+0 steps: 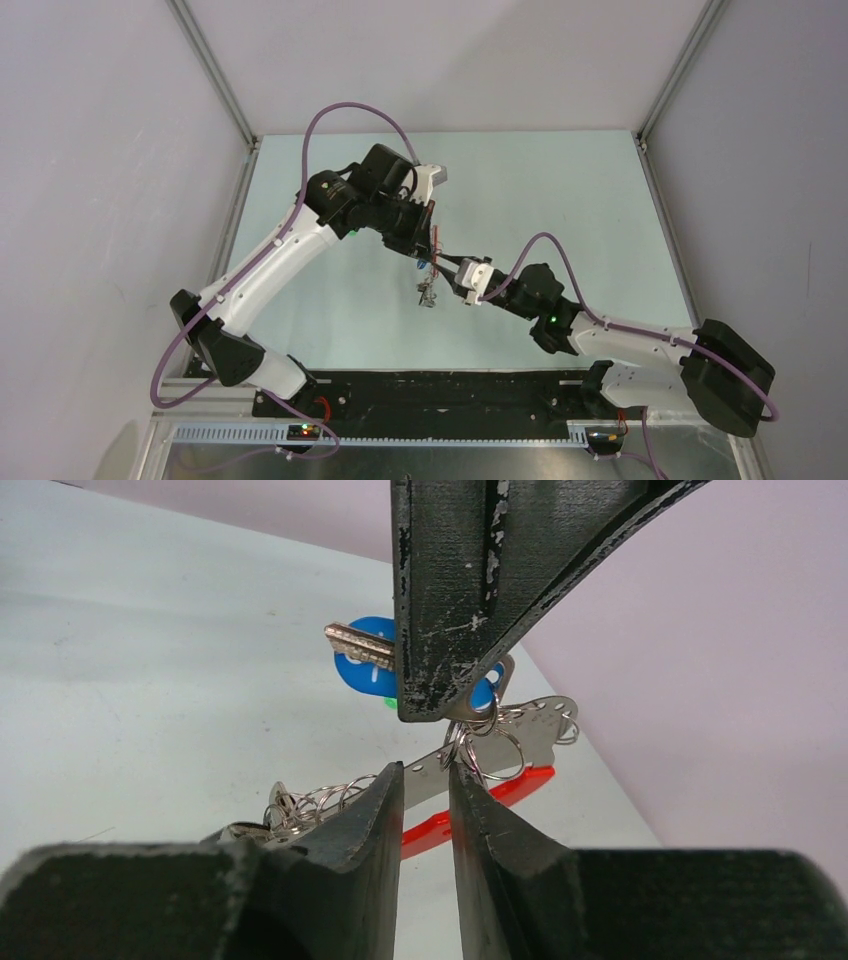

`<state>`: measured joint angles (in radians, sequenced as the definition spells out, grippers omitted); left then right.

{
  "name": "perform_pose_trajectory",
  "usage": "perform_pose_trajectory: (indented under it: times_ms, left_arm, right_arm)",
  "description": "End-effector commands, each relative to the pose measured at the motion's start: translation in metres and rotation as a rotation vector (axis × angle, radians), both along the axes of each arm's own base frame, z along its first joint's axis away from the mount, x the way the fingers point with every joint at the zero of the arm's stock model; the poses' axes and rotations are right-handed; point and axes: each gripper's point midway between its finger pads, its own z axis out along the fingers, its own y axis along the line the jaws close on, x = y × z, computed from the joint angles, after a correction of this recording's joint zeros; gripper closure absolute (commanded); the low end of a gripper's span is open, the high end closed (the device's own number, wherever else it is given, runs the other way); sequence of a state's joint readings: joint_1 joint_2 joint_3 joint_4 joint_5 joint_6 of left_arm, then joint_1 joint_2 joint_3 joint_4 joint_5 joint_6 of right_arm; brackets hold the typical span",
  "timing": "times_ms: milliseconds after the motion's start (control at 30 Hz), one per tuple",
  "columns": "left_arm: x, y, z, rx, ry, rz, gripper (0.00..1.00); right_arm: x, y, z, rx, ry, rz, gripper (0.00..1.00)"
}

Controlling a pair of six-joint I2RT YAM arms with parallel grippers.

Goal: Remove the keys from the keyring

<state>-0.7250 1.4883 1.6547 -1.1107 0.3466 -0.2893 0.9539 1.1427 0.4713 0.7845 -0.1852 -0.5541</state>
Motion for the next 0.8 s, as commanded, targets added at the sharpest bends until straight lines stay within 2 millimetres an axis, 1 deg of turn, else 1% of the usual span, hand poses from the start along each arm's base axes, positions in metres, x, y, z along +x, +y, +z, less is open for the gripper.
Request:
perform_pose_trajectory:
  times_ms: [0,100,167,333,633,667,700,767]
  left_arm:
    - [-0.008,-0.001,0.015,-0.057,-0.005,-0.014,1.0]
    - [-0.009,-0.001,0.014,-0.055,-0.004,-0.016,1.0]
    - [-0.009,-0.002,0.013,-0.055,0.0,-0.021,1.0]
    - [-0.01,-0.004,0.012,-0.055,0.006,-0.027,1.0]
    - [-0.012,-0.008,0.014,-0.064,0.012,-0.043,1.0]
    - [-0.012,-0.009,0.014,-0.064,0.012,-0.044,1.0]
    - [-0.012,-0.009,0.014,-0.065,0.011,-0.046,1.0]
    - [-0.013,-0.01,0.013,-0.061,0.01,-0.051,1.0]
  right_arm:
    - [0.002,-0.008,0.024,0.074,-0.045,-0.038,0.71]
    - [0.002,-0.009,0.024,0.074,-0.045,-0.036,0.7]
    - [0.0,-0.009,0.026,0.079,-0.047,-0.027,0.71]
    - [-0.002,-0.008,0.028,0.082,-0.05,-0.016,0.8]
    - [-0.005,-0.006,0.028,0.085,-0.044,-0.001,0.92]
    - [-0.004,-0.006,0.028,0.094,-0.038,-0.001,0.98]
    - [0.0,-0.007,0.029,0.108,-0.028,-0.025,1.0]
    - [0.009,-0.009,0.034,0.174,0.013,-0.085,1.0]
